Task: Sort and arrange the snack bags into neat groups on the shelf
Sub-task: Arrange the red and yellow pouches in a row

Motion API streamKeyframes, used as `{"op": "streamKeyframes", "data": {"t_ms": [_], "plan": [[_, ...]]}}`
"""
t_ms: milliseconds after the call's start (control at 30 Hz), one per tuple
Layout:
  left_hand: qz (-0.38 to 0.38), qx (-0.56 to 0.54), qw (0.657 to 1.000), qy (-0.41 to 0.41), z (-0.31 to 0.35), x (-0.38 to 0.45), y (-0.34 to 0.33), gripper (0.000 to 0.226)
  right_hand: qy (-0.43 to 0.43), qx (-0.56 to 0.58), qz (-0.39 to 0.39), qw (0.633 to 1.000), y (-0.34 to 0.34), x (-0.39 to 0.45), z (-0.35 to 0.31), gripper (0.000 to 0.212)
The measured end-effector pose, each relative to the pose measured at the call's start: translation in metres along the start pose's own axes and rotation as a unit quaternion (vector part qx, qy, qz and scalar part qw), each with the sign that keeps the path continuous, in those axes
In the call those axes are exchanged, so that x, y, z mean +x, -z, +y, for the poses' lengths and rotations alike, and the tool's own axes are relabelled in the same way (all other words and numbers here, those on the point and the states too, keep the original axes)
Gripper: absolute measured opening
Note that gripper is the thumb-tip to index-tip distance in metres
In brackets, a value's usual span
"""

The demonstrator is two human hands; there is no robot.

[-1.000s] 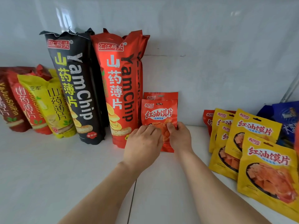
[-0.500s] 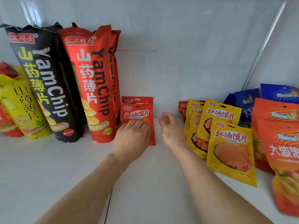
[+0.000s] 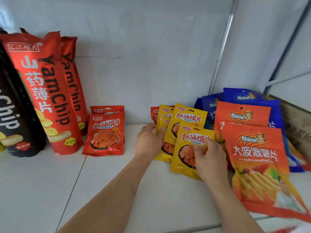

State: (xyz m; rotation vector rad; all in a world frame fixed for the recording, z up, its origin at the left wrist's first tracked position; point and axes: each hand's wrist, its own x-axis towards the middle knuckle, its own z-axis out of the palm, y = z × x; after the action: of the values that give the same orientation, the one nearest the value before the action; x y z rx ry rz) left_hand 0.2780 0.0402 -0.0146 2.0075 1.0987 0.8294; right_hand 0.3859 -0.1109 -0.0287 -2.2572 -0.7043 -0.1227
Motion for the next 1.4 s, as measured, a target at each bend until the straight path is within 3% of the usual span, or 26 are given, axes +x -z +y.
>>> {"op": "streamKeyframes", "data": {"t_ms": [200, 300, 467, 733, 867, 967, 1000, 1100, 1200, 1400], "plan": [[-0.007, -0.067, 0.996, 0.061, 0.007, 0.009, -0.019, 0.052, -0.030, 0.069, -0.013, 0.997, -0.015, 0.013, -0.003, 0.050], [-0.016, -0.038, 0.999, 0.025, 0.007, 0.010, -0.023, 0.053, -0.049, 0.117, -0.011, 0.992, -0.017, 0.021, -0.008, 0.051], [-0.026, -0.016, 0.999, -0.022, 0.003, 0.010, -0.027, 0.033, -0.092, 0.212, 0.004, 0.973, -0.019, 0.039, -0.015, 0.055], [-0.031, -0.142, 0.988, -0.052, 0.015, -0.005, -0.011, 0.017, -0.127, 0.304, -0.029, 0.944, -0.012, 0.049, -0.011, 0.064], [-0.041, -0.270, 0.962, 0.004, 0.023, -0.012, -0.005, 0.028, -0.114, 0.355, -0.028, 0.927, -0.009, 0.046, -0.015, 0.056], [-0.083, -0.391, 0.914, 0.074, 0.024, -0.010, -0.002, 0.066, -0.099, 0.385, -0.020, 0.918, -0.012, 0.044, -0.018, 0.033], [-0.104, -0.417, 0.898, 0.092, 0.023, -0.010, -0.001, 0.070, -0.098, 0.394, -0.018, 0.914, -0.013, 0.043, -0.019, 0.024], [-0.164, -0.439, 0.879, 0.092, 0.022, -0.016, 0.003, 0.043, -0.110, 0.411, -0.014, 0.905, -0.017, 0.041, -0.025, 0.008], [-0.162, -0.448, 0.873, 0.102, 0.021, -0.017, 0.009, 0.027, -0.097, 0.402, -0.015, 0.910, -0.018, 0.041, -0.032, 0.012], [-0.107, -0.367, 0.917, 0.111, 0.014, -0.017, 0.023, 0.023, -0.069, 0.382, -0.055, 0.920, -0.023, 0.030, -0.052, 0.019]]}}
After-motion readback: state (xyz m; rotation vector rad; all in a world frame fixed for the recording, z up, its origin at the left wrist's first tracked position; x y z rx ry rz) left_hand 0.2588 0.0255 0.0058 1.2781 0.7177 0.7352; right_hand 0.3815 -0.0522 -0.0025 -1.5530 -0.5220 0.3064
